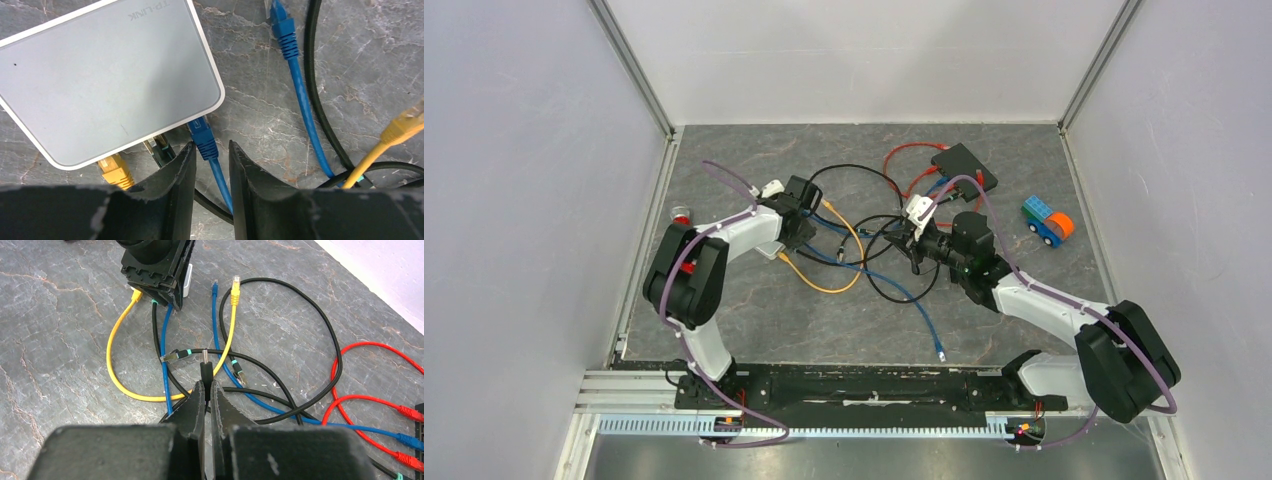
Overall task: Insert the plug into the switch port
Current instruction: Insert the power into the switch port.
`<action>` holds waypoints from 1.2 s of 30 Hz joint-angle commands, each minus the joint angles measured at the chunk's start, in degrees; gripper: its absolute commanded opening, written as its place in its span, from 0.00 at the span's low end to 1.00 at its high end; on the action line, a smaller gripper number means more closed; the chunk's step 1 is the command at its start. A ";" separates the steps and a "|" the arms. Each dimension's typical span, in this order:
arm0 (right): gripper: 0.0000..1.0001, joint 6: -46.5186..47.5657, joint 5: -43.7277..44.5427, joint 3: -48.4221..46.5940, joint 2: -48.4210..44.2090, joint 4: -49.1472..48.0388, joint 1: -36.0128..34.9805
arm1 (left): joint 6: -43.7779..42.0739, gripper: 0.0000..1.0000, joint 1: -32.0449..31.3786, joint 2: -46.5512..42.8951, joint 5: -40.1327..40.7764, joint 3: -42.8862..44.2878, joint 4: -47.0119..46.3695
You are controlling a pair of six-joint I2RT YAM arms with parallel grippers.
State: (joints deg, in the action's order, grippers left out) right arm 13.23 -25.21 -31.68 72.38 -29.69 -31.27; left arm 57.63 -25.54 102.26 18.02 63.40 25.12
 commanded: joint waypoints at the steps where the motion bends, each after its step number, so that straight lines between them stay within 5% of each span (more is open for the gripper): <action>1: 0.00 0.13 -0.50 -0.05 -0.35 -2.38 -0.07 | 1.52 0.36 0.57 1.01 2.63 0.30 -0.56; 10: 0.00 5.01 5.29 -4.15 -0.46 4.83 0.04 | -2.65 0.19 0.64 -2.73 -3.45 -5.50 -0.28; 21: 0.00 20.29 13.58 -24.99 2.89 22.18 3.47 | -19.50 0.16 0.49 -9.54 -12.30 -7.37 4.89; 33: 0.00 24.48 0.26 -23.76 13.91 19.22 0.16 | -24.64 0.16 0.49 -16.24 -20.09 -17.44 -2.00; 36: 0.00 26.70 0.40 -25.07 17.20 20.38 -1.51 | -23.87 0.25 0.49 -16.40 -20.21 -17.47 -1.32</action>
State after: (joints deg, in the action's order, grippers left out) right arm 35.92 -21.87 -55.99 86.83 -8.75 -30.87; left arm 36.80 -24.86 86.72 1.04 46.22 24.95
